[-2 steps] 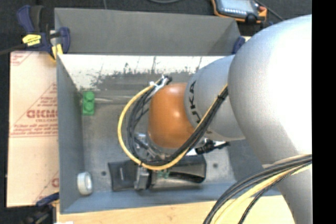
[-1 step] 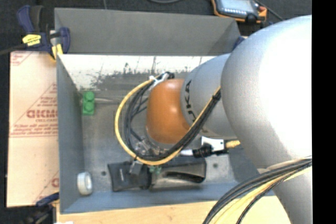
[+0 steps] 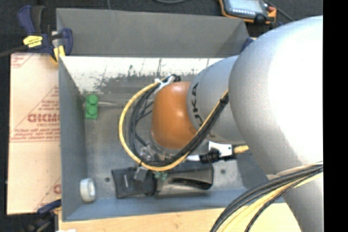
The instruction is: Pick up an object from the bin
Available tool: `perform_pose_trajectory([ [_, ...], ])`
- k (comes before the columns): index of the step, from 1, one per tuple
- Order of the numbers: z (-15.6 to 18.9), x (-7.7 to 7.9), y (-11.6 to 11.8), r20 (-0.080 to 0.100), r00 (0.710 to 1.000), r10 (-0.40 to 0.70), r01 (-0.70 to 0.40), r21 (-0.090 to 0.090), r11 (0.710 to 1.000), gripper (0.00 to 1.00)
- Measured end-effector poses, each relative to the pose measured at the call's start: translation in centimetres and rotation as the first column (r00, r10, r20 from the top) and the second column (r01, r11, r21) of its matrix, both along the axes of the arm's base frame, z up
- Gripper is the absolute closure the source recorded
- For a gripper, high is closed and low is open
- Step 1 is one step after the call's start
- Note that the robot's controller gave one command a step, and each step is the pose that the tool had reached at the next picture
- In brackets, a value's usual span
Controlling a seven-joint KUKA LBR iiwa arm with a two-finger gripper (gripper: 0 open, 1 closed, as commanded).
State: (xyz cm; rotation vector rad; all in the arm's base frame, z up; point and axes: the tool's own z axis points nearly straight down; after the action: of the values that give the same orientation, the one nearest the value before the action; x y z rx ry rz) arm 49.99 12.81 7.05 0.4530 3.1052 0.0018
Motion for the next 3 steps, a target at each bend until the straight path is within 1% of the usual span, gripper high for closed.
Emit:
perform_pose_trajectory([
  [1, 0.4, -0.1, 0.0, -0.004, 1.000, 0.000, 0.000, -0.001, 1.000, 1.00],
  [2, 2.4, -0.2, -0.1, -0.010, 1.000, 0.000, 0.000, -0.001, 1.000, 1.00],
  [3, 4.3, -0.1, -0.1, -0.008, 1.000, 0.000, 0.000, -0.001, 1.000, 1.00],
])
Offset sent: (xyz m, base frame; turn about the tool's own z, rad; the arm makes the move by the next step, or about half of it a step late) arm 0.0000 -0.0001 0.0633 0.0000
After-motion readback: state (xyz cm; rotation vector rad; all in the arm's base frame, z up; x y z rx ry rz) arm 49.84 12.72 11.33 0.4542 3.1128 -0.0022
